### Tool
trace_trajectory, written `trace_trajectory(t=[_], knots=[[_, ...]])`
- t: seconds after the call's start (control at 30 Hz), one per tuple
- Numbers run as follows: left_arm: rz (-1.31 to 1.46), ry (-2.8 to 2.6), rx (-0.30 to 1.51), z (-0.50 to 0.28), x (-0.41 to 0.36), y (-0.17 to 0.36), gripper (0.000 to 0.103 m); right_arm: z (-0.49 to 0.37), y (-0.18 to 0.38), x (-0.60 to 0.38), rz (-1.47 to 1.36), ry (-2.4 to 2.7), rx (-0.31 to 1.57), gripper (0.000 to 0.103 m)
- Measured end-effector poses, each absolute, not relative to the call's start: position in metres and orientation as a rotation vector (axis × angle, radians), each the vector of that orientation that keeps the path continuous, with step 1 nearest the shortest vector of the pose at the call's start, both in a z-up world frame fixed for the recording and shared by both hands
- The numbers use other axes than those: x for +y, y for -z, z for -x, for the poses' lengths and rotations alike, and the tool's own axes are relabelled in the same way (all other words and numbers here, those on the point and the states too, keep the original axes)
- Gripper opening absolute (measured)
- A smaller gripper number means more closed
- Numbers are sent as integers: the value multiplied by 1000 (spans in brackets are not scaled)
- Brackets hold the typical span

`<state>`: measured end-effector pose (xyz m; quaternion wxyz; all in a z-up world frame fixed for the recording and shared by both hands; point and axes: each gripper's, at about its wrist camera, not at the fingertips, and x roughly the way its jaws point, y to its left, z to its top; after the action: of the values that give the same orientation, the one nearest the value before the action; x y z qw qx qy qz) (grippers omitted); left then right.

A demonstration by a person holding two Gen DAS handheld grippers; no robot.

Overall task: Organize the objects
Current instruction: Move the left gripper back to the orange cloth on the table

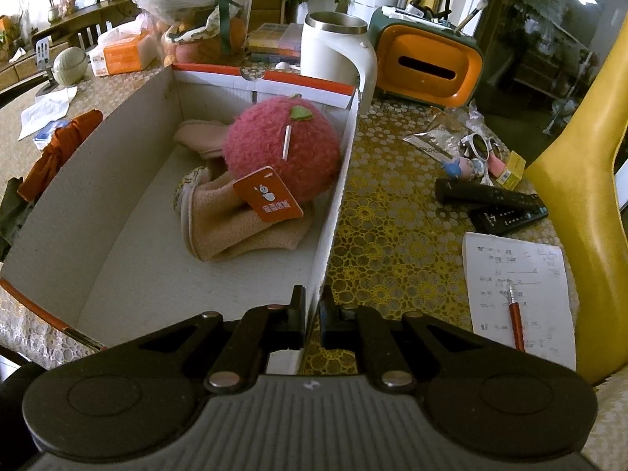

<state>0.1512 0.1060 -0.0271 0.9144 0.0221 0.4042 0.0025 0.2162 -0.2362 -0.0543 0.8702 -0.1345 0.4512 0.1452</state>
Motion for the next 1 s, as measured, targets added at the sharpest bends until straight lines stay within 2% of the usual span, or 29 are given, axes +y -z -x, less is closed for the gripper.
trace_trajectory(t=[0.3, 0.7, 0.77, 1.0], knots=[[-49, -4, 858, -161, 102, 69, 102, -216, 57, -233, 298, -297, 955, 6], [-1, -134, 904, -239, 117, 88, 99, -218, 57, -233, 302, -301, 967, 6], [15, -142, 931, -249, 121, 94, 96, -219, 57, -233, 300, -303, 970, 6], [89, -174, 995, -266, 130, 108, 71, -219, 57, -233, 300, -309, 974, 7]])
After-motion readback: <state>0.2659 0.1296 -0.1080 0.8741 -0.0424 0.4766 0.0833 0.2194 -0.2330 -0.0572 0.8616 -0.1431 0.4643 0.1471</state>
